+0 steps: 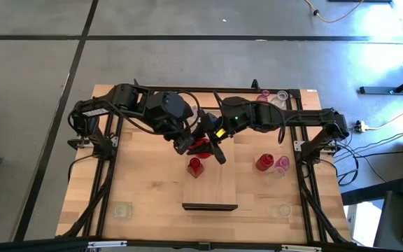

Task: Sort vases onto shelf
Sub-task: Put red vase on the shelf aligned with the other red vase

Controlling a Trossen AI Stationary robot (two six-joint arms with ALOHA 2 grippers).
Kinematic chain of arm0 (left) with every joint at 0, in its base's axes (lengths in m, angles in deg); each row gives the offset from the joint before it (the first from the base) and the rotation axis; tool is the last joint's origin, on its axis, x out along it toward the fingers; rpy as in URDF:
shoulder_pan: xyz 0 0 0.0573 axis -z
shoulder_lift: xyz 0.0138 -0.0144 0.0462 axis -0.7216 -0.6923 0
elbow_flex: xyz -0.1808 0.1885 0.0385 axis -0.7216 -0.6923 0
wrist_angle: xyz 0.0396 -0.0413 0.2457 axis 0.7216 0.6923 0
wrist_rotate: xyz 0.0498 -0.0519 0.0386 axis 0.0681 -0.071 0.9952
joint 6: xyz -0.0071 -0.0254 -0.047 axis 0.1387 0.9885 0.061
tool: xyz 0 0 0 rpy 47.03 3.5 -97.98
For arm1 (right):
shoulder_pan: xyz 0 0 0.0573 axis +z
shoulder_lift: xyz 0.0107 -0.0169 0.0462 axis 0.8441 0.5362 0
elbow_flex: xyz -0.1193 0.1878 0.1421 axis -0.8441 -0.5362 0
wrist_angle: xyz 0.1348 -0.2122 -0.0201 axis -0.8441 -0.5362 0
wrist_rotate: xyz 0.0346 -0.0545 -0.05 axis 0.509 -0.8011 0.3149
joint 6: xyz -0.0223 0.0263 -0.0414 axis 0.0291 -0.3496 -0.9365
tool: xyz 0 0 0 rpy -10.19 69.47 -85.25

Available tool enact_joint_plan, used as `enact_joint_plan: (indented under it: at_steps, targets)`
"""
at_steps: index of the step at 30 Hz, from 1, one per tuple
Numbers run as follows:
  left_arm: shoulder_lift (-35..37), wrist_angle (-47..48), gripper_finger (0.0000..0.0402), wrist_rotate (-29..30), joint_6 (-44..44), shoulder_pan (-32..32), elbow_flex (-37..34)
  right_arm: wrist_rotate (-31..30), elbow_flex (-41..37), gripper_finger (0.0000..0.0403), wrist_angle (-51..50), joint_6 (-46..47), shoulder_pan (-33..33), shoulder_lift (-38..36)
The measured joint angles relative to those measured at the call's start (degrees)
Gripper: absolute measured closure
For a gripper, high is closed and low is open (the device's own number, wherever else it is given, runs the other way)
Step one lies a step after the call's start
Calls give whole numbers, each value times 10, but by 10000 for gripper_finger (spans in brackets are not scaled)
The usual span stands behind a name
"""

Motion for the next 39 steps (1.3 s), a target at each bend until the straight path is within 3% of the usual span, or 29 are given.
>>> enact_joint_plan:
  at_steps: [13, 27, 39]
  targets:
    - [23, 5, 364, 12, -2, -4, -1, -4, 2, 255, 15, 3, -1, 0]
    - [26, 8, 285, -6, -28, -6, 0, 0, 0, 256, 13, 4, -1, 1]
    - [44, 12, 284, 17, -15, -7, 3, 0, -3, 258, -23, 10, 0, 2]
